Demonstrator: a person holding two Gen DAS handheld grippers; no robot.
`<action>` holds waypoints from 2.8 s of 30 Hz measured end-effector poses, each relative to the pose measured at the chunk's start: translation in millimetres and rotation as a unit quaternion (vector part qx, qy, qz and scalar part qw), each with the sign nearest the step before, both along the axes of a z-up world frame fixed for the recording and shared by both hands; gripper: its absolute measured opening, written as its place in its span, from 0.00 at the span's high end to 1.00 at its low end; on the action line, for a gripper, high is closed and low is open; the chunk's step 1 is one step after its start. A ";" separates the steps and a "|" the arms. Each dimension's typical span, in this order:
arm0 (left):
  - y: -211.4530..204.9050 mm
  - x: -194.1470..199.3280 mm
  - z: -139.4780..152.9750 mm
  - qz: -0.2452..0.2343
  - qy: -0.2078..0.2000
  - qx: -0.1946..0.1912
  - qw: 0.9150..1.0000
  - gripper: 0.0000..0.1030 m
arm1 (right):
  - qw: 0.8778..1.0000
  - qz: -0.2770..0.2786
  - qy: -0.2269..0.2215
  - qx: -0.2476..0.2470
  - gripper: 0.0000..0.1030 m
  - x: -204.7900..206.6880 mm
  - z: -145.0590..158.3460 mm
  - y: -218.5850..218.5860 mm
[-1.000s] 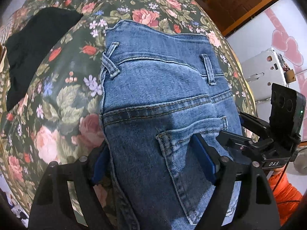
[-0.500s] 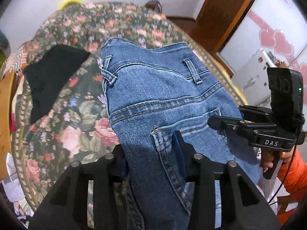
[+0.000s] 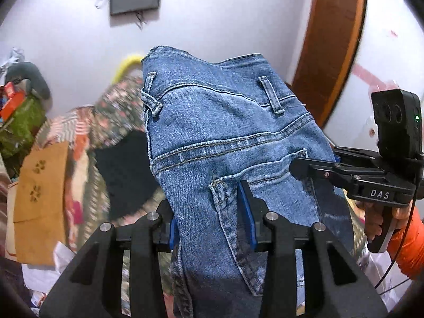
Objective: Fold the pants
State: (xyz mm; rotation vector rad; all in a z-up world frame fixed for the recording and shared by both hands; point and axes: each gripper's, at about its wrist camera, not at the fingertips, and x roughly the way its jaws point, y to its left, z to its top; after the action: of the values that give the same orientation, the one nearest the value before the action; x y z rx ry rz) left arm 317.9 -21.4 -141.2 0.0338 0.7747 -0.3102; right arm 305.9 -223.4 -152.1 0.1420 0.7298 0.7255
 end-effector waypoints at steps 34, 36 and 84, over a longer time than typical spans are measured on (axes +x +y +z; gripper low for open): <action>177.2 250.7 -226.0 0.136 0.163 -0.095 0.973 0.49 | 0.984 0.027 0.084 -0.156 0.73 243.8 -147.9 180.3; 174.9 242.9 -214.9 0.146 0.156 -0.068 0.974 0.48 | 0.983 0.029 0.081 -0.163 0.71 234.3 -144.6 173.1; 191.7 167.5 -217.9 0.168 0.115 -0.005 0.979 0.30 | 0.973 0.021 0.151 -0.175 0.72 274.9 -167.7 201.8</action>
State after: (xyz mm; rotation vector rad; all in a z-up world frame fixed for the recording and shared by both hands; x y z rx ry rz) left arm 485.5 170.3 -359.1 -0.1443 0.9908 0.0037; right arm 580.9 -21.6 -319.7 -0.0883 1.1426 0.6106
